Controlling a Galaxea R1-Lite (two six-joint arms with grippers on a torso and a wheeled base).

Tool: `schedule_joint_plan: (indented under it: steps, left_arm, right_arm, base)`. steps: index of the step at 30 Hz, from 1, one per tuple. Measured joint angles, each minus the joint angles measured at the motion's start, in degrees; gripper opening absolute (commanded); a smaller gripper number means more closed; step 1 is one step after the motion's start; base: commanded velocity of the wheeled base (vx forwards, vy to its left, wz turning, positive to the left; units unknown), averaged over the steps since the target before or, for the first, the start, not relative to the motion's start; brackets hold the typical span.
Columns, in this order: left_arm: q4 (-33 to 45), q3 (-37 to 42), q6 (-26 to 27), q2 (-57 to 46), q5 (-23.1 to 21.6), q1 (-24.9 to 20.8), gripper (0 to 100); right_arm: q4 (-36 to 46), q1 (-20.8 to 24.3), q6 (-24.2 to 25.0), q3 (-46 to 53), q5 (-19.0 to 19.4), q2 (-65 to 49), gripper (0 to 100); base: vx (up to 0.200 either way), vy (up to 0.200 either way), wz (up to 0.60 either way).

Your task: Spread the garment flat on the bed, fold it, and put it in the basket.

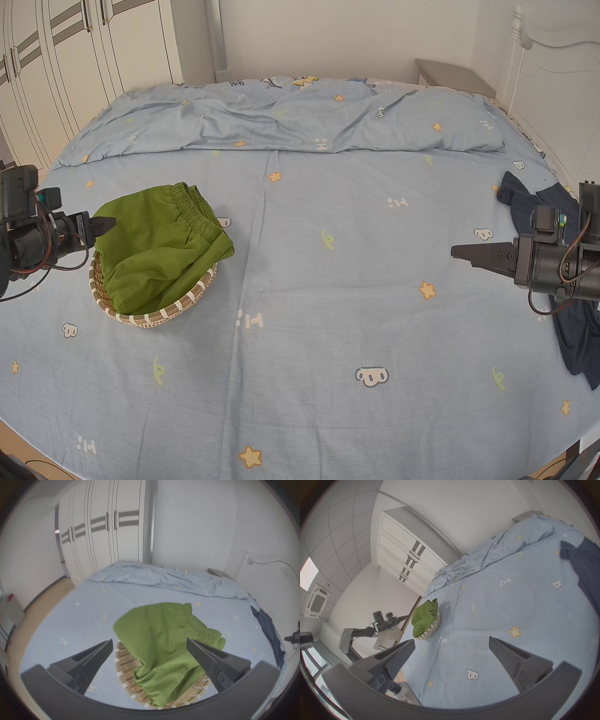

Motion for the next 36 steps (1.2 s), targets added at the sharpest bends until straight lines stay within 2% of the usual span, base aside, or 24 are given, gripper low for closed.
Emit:
schedule_joint_plan:
  steps: [4,11,15,19,24,29,32,36]
  left_arm:
    - [0.67,3.56,0.90,-8.46,4.86,-2.73,100]
    - [3.18,13.97,1.49,-24.95,10.40,-9.13,100]
    - [8.55,18.88,1.62,-36.00,12.78,-11.13,100]
    - [18.82,22.05,1.46,-48.65,14.29,-12.36,100]
    - [30.56,24.15,-0.18,-61.37,15.37,-12.73,100]
    - [43.37,25.88,-8.12,-73.16,17.83,-12.09,100]
    - [46.34,27.09,-12.20,-78.40,19.86,-11.26,100]
    - [46.49,28.64,-12.75,-82.12,20.55,-8.45,100]
  right_arm:
    - [-0.33,1.44,-4.16,4.22,-2.57,-3.95,100]
    - [-0.28,2.67,-9.74,14.51,-4.49,-14.03,100]
    - [0.13,2.69,-11.24,21.61,-5.30,-22.06,100]
    - [2.85,1.93,-11.90,27.12,-5.83,-31.93,100]
    - [10.15,0.79,-11.98,30.35,-6.00,-43.09,100]
    - [19.61,-0.17,-10.86,31.90,-6.22,-55.10,100]
    - [22.91,-0.74,-9.25,32.67,-6.46,-61.39,100]
    - [25.61,-1.38,-8.16,33.35,-6.62,-67.16,100]
  base:
    - [0.000,0.000,0.00]
    - [0.000,0.000,0.00]
    - [0.000,0.000,0.00]
    - [0.000,0.000,0.00]
    - [0.000,0.000,0.00]
    - [0.000,0.000,0.00]
    - [0.000,0.000,0.00]
    - [0.000,0.000,0.00]
